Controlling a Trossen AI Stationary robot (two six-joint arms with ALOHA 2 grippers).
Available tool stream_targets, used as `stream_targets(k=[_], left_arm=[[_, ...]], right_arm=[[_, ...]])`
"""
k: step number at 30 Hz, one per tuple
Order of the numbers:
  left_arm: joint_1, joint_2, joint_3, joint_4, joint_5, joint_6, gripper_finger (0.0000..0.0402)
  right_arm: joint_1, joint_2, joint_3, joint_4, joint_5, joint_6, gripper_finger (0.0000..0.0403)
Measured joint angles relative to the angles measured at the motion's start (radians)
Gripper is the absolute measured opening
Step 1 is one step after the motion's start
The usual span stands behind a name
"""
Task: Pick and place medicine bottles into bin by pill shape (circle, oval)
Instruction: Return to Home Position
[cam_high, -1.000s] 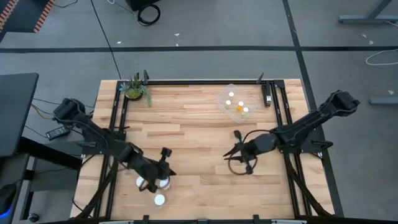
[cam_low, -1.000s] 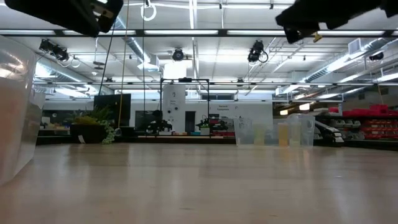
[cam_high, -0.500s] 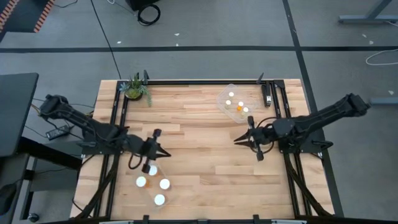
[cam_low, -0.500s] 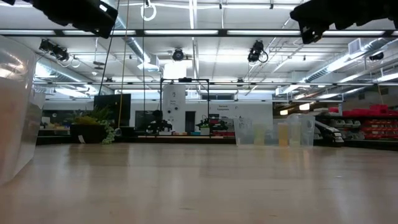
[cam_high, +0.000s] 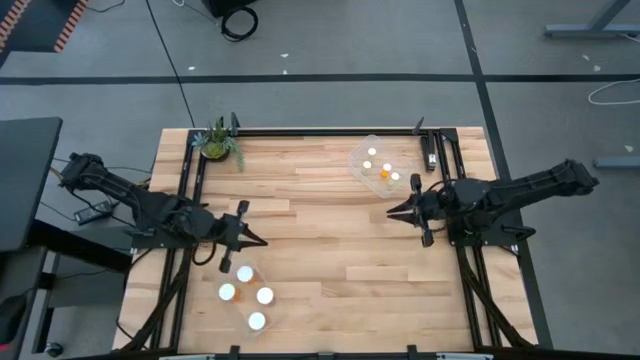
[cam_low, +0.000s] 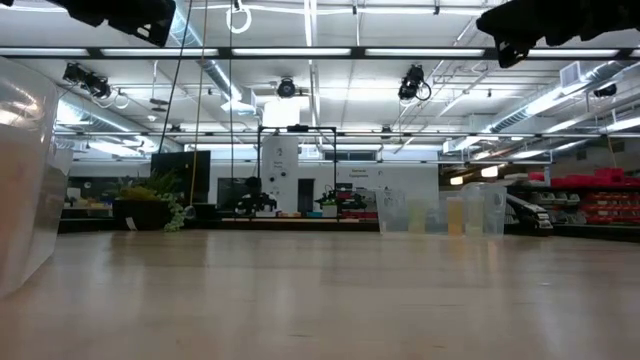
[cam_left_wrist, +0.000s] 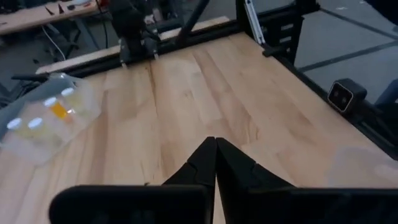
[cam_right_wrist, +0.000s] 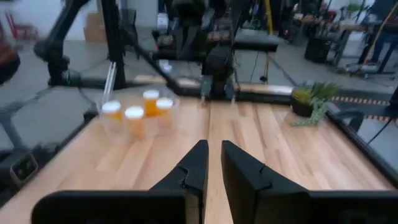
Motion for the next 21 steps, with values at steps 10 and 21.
stream_targets(k=[10, 21], left_arm=[[0.036, -0.120, -0.001, -0.044, 0.000, 0.042, 0.0009], [0.069, -0.171, 0.000, -0.052, -0.001, 0.050, 0.0012]], right_arm=[[-0.033, -0.125, 0.007, -0.016, -0.010, -0.019, 0.0051], [-0.035, -0.159, 0.007, -0.039, -0.006, -0.018, 0.0051]])
